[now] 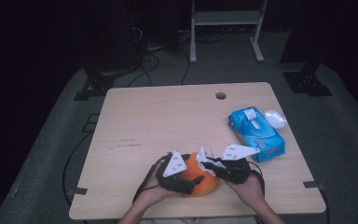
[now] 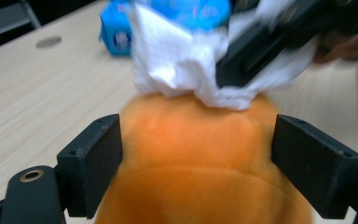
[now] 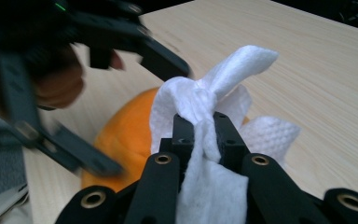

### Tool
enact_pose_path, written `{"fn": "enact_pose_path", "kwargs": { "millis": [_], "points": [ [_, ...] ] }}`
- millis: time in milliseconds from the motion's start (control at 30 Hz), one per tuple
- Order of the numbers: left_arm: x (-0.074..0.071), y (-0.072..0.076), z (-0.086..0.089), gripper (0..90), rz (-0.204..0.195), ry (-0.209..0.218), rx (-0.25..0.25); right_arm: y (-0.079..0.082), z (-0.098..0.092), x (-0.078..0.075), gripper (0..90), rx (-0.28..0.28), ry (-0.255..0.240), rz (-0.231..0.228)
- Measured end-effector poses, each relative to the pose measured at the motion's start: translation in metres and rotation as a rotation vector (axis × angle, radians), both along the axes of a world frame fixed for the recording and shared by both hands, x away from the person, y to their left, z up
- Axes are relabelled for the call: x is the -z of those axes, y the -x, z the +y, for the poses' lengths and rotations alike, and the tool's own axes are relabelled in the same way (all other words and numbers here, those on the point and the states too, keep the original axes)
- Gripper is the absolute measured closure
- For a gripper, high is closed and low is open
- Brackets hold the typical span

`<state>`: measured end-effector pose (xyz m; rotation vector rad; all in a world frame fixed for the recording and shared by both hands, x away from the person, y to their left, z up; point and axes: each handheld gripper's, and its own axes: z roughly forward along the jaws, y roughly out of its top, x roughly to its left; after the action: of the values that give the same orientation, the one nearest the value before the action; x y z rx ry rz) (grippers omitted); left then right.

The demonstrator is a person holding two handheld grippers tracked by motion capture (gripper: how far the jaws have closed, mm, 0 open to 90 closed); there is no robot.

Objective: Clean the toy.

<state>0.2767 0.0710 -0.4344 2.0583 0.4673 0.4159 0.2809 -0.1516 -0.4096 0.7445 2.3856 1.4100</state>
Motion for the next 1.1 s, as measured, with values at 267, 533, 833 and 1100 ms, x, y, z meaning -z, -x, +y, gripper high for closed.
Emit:
{"fn": "enact_pose_path", "kwargs": {
  "millis": [267, 533, 833, 1100],
  "points": [
    [0.001, -0.007, 0.012, 19.7, 0.060, 0.023, -0.025, -0.012, -0.021, 0.008, 80.5, 0.104, 0.032, 0.033],
    [0.002, -0.007, 0.009, 19.5, 0.050, -0.012, -0.033, 0.003, 0.004, 0.004, 80.5, 0.016, 0.010, -0.009],
    [0.000, -0.004, 0.005, 19.5, 0.029, -0.034, -0.015, -0.011, -0.016, 0.011, 80.5, 0.105, 0.016, 0.016],
    [0.003, -0.007, 0.010, 19.8, 0.044, -0.032, -0.032, 0.000, 0.006, 0.008, 80.6, 0.003, 0.008, -0.013]
  ]
}}
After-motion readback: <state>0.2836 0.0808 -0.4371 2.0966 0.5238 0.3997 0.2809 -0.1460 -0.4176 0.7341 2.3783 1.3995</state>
